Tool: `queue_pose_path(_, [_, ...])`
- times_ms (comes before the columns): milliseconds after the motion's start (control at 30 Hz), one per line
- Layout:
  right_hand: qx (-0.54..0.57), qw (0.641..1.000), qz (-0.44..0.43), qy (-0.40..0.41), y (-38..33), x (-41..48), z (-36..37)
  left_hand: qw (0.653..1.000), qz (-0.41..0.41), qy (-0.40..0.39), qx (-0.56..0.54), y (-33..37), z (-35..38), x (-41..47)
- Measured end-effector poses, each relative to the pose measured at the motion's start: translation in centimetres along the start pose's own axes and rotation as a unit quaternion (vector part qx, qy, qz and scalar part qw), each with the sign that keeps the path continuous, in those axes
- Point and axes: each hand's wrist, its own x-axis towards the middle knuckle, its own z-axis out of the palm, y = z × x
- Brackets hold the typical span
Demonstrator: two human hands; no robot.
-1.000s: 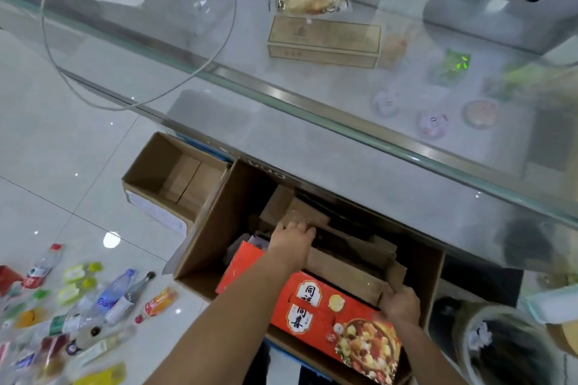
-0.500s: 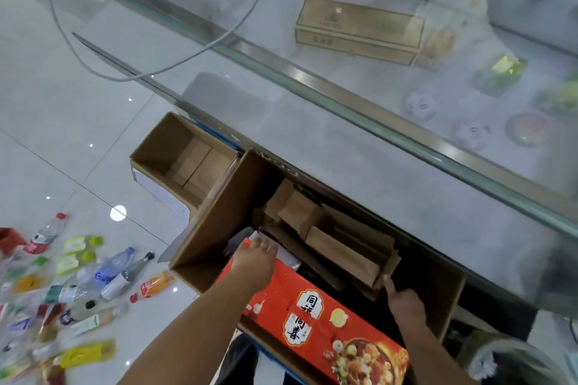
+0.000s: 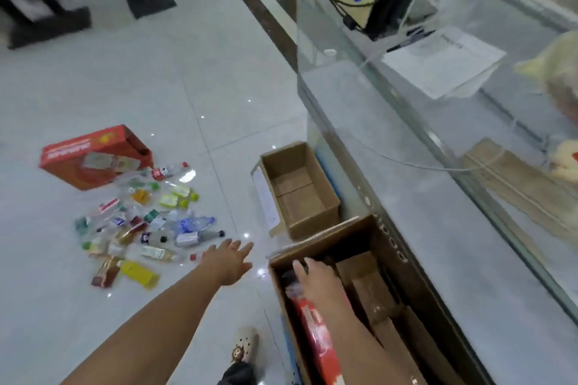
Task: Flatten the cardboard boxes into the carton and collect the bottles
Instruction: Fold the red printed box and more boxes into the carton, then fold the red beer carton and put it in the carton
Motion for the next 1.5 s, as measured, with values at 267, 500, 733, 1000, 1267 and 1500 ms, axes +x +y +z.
queue_pose_path(267, [-0.132,0.973,-0.151,-0.113,-22.3,4.1,5.2,0.969,-0.173,0.014,-0.177,-21.4,6.4,-8.6])
queue_pose_path(500, [-0.203,0.944,-0.221,-0.141,-37.7,4.3,12.4,0.927,-0.247,0.004,-0.281,-33.8,13.0,-13.0])
queue_pose_path(733, [-0.241,0.927,-0.245,-0.152,-46.8,6.3,12.0,0.904,-0.258,0.025,-0.341,-40.9,11.0,-12.8])
queue_pose_path(1000, [-0.222,0.932,-0.243,-0.154,-55.5,13.4,7.8,0.876,-0.279,0.065,-0.388,-48.8,5.6,-9.0])
queue_pose_path(1267, [-0.210,0.937,-0.240,-0.139,-63.9,20.4,5.4,0.877,-0.284,0.051,-0.385,-57.6,1.0,-4.4])
queue_pose_path(1500, [-0.187,0.945,-0.239,-0.122,-69.2,27.0,0.7,0.894,-0.237,0.064,-0.375,-61.9,-7.8,2.7])
